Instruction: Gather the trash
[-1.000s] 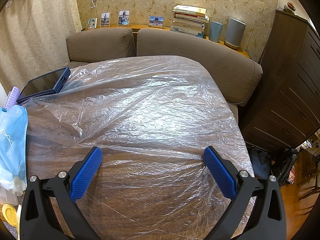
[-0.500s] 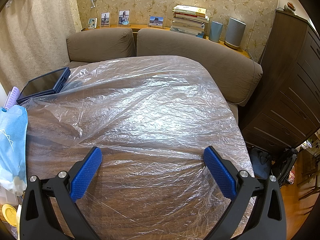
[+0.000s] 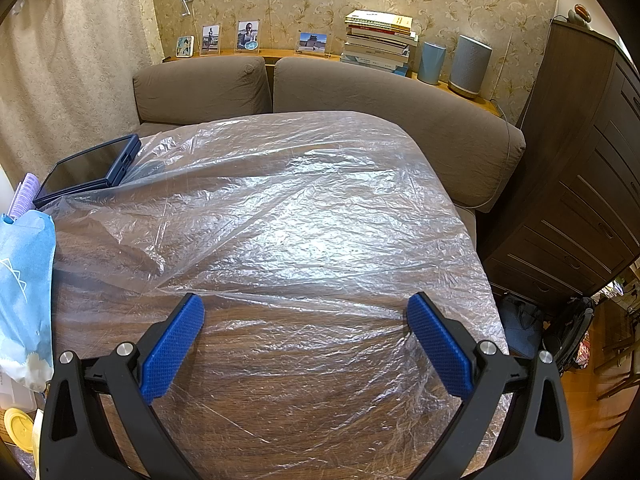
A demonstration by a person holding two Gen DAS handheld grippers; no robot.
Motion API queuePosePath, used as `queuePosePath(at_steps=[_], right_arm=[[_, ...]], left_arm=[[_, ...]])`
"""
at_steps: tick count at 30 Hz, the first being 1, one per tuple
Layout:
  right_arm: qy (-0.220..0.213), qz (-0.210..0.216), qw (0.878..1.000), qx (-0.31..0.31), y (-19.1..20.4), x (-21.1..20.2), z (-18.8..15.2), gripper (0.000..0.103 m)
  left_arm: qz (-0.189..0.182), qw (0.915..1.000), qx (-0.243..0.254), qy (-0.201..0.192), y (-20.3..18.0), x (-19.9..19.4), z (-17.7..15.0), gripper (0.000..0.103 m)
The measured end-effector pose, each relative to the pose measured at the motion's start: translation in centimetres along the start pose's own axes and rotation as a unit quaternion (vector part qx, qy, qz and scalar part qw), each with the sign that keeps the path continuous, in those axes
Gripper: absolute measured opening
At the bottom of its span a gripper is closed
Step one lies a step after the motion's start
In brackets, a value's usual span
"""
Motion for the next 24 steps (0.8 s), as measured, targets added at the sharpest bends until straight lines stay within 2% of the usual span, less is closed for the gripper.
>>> queuePosePath(at_steps=[19,22,24], right_arm=[[0.002,0.001,1.000,-0.003,0.4,0.4,-0.6,0.099],[0.016,-0.008,1.000,0.016,0.2,0.5,-0.5,0.099],[0.009,0.009,0.999,0.039,-0.4,-0.8,0.2,0.099]], left_arm=[[-0.001,1.0000,0.000,0.000,0.0,0.0,0.0,0.102],[-0.001,1.0000,0.001,0.000,0.0,0.0,0.0,0.102],[-0.002,1.0000,0.003,-0.001,0.0,0.0,0.0,0.102]])
Point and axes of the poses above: each gripper's, at about its wrist camera, not at the fingertips, and x roughly the way its jaws point, y to its left, z to its top, the point moved 5 cm from there along x, roughly the way its jaws point, and after that the axes turned 14 degrees about x, right-handed, at the moved point
